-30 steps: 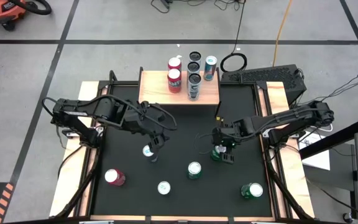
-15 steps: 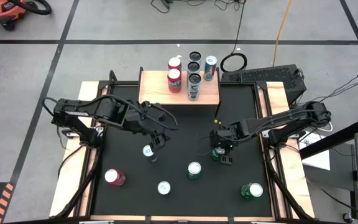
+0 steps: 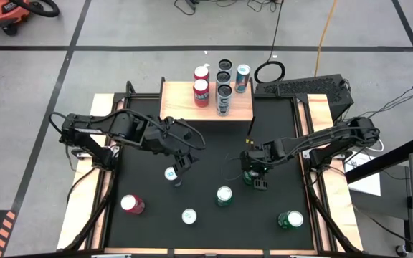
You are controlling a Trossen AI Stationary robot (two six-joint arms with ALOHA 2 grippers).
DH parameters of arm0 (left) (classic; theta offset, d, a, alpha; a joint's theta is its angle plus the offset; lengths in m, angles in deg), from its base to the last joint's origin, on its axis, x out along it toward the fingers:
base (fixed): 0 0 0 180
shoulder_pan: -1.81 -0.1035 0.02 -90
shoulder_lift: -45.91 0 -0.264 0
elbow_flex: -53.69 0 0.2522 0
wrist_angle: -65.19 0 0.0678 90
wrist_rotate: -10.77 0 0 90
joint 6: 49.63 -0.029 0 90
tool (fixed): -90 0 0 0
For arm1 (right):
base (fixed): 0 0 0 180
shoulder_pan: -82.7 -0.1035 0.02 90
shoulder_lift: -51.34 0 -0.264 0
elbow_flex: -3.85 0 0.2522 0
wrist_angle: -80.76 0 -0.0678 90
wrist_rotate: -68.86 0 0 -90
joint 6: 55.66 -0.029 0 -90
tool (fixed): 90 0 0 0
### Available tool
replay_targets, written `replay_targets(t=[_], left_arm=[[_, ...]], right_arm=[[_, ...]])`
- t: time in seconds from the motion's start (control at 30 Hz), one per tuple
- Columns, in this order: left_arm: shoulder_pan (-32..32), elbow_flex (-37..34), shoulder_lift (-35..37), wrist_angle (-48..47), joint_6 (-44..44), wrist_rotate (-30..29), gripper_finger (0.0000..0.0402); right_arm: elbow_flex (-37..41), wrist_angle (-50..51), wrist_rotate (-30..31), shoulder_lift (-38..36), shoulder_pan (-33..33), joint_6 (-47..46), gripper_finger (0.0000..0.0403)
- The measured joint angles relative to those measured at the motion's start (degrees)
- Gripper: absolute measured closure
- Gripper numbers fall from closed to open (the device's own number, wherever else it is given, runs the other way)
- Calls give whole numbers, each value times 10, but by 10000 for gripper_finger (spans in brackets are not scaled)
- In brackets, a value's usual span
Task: Place canned beverage on shelf
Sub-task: Put the top center green soda can on the shelf
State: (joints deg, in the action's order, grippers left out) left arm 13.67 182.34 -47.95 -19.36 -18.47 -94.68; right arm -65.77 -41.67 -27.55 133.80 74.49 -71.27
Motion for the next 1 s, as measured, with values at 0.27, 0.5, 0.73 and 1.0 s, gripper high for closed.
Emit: replay_targets(t=[0.27,0.5,0.73,1.0], left_arm=[[0,0,0,0,0,0,4],[0,0,0,0,0,-5,4],[0,0,0,0,-37,-26,4],[-7,0,0,21,-90,-25,4]], right_arm=[[0,-1,-7,-1,0,0,122],[-19,7,-15,-18,0,-2,123],[-67,39,-14,-29,0,-2,123],[-137,78,-14,-29,0,-2,123]])
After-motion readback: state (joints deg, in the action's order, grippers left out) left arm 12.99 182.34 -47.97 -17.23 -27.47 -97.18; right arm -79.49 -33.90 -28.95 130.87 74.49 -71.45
